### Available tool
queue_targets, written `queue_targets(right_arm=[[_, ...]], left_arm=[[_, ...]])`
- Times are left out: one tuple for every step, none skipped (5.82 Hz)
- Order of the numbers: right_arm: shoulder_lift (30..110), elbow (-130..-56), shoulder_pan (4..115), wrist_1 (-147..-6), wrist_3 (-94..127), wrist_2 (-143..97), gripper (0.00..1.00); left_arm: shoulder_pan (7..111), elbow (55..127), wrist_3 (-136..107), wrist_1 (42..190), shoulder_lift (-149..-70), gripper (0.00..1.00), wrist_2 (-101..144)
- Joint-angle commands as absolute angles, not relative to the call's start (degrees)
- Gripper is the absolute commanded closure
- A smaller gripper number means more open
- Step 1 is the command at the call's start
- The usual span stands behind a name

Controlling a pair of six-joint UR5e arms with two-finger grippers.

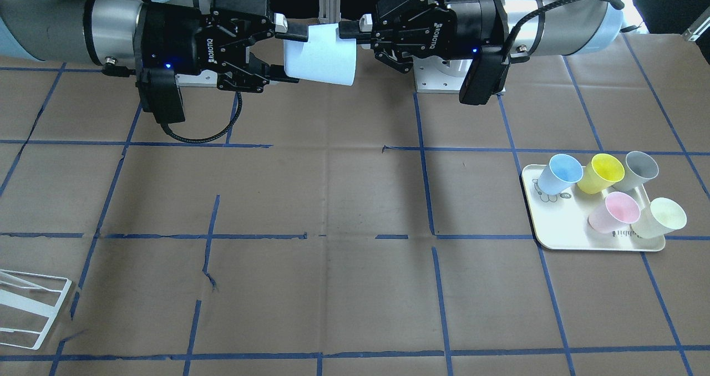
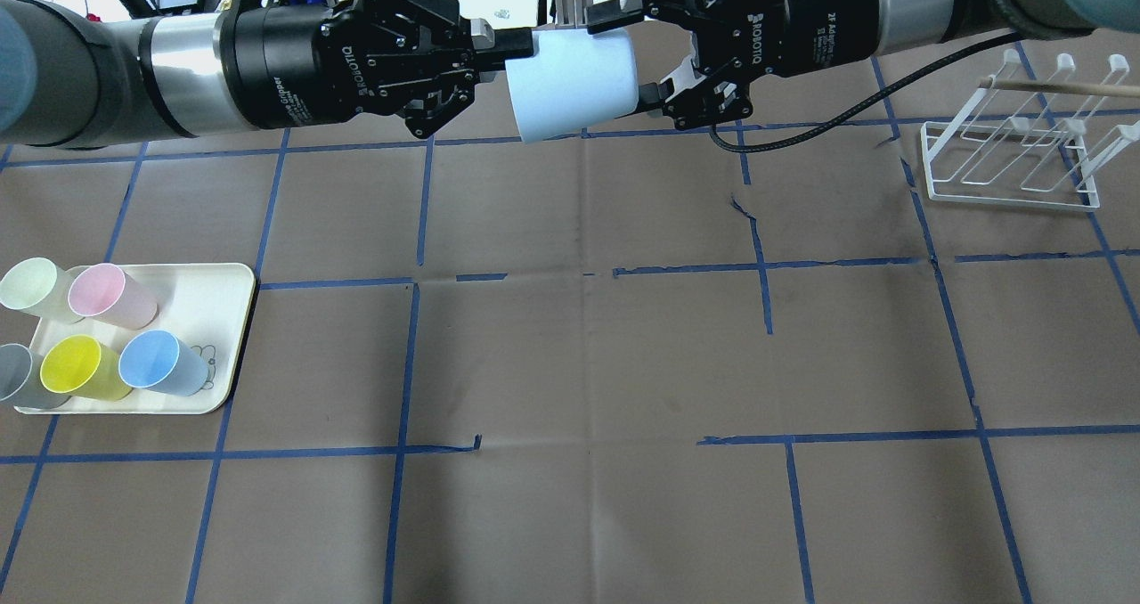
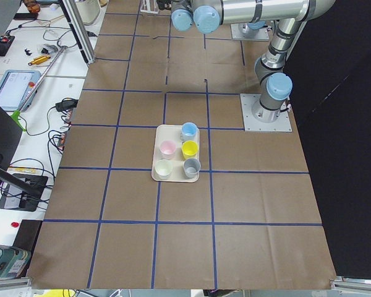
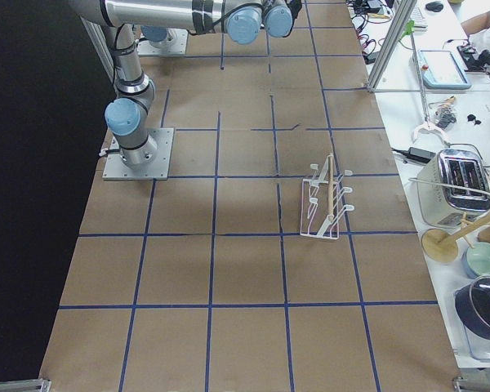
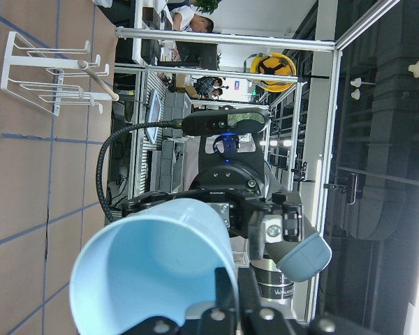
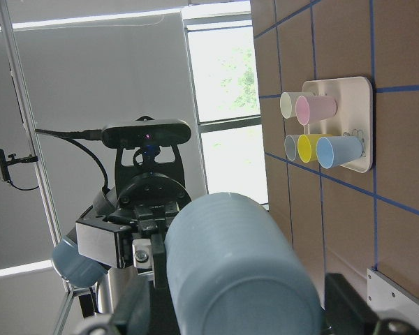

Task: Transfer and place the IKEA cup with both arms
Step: 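Close the left gripper on the cup's base beside the right gripper, then open the right gripper and pull it back while the left gripper takes the cup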

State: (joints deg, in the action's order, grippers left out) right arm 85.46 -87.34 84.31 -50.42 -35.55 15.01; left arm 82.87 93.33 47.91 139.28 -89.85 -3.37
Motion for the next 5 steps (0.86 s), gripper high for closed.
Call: queue_targets(right_arm=[[85.43, -87.01, 84.2, -50.54, -35.33, 15.12, 0.0], [85.08, -87.27, 83.59, -50.97, -35.33, 15.47, 0.0], [84.82, -87.1, 82.1, -54.11, -35.42, 19.82, 0.0], [84.21, -87.19, 77.48, -63.97, -29.07, 31.7, 0.0], [83.5, -87.19, 75.43, -75.9, -20.91, 43.3, 0.0]], left_arm=[[82.44, 93.34, 47.99, 139.31, -89.74, 0.99, -3.78], [82.18, 93.17, 47.99, 138.61, -89.56, 0.99, -6.39], [81.66, 92.21, 46.51, 135.3, -88.78, 0.99, -16.42], [81.04, 91.33, 42.14, 129.17, -88.42, 0.98, -26.88], [81.12, 91.14, 37.23, 120.06, -88.24, 0.98, -41.86]])
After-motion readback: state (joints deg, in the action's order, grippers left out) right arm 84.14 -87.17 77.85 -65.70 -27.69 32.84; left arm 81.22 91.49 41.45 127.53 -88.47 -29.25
